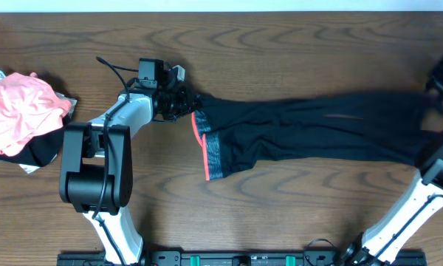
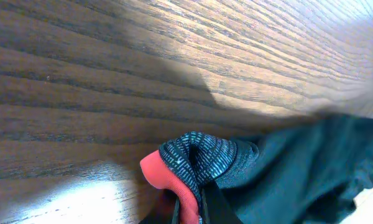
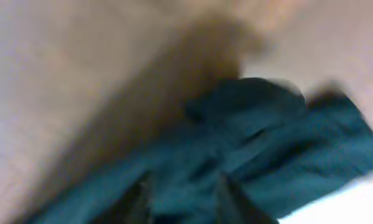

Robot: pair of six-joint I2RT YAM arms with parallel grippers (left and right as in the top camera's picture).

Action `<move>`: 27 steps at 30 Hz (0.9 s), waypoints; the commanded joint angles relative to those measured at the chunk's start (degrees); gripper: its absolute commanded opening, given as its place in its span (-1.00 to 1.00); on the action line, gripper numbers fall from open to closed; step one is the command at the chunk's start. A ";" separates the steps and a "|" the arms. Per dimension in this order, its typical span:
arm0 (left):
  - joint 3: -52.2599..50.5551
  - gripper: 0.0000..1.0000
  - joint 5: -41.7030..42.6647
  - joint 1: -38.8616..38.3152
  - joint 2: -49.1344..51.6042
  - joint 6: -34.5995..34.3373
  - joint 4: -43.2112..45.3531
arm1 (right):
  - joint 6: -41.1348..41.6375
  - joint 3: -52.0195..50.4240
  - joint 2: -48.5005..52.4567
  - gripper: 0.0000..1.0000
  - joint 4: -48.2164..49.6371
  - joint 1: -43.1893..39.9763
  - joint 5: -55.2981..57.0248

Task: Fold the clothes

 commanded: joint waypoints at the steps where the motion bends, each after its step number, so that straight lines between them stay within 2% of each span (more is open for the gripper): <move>1: 0.07 -0.84 0.61 -0.13 -1.07 0.94 -0.44 | -2.40 -4.13 0.55 -0.35 -1.22 -1.81 1.09; 4: 0.07 -0.84 0.61 -0.11 -1.07 0.96 -1.49 | -2.40 -7.26 0.55 -0.44 -0.22 -2.99 1.07; 8: 0.07 -0.84 0.61 -0.13 -1.07 0.98 -2.19 | -2.58 -8.37 0.55 -0.43 1.05 -3.02 1.07; 12: 0.07 -0.83 0.61 -0.13 -1.07 0.98 -2.56 | -2.56 -8.37 0.55 -0.35 3.50 -2.80 0.94; 17: 0.07 -0.84 0.59 -0.13 -1.07 1.01 -2.60 | -2.58 -8.35 0.55 -0.16 8.85 -2.91 -5.38; 21: 0.07 -0.84 0.61 -0.13 -1.07 0.98 -2.62 | -2.54 -8.55 0.61 0.00 8.90 -2.89 -5.64; 27: 0.07 -0.83 0.59 -0.11 -1.07 1.01 -2.56 | -2.36 -10.84 0.61 0.10 7.67 -2.84 -5.77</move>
